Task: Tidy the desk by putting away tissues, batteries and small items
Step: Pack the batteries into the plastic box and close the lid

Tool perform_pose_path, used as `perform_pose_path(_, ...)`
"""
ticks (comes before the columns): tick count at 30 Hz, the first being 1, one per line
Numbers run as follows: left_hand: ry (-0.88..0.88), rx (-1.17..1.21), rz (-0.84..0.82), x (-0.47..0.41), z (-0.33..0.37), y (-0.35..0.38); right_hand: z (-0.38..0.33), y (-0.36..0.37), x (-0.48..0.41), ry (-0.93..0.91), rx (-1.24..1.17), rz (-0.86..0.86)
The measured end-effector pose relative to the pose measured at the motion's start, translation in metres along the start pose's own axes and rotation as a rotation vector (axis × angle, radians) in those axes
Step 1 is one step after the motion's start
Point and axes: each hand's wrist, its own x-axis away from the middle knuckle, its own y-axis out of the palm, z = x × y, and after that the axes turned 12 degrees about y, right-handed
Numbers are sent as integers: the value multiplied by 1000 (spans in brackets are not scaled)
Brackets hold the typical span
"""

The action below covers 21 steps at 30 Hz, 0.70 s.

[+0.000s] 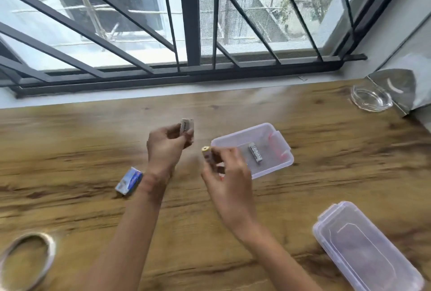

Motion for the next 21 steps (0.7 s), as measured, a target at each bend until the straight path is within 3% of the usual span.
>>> perform_pose_path(3,-66,230,-77,34,22,17,-1,-27,-16,259,-258,-27)
perform_pose_path(8,-62,271,-153,68,34,45,6,-49,-30,653,-581,-204)
perform_pose_path(14,96,-125,-161,88,35,67,13,-65,-40,699,-780,-353)
perform_pose_path(21,264,-458,-300,88,42,82,25,-80,-66,743,-782,-359)
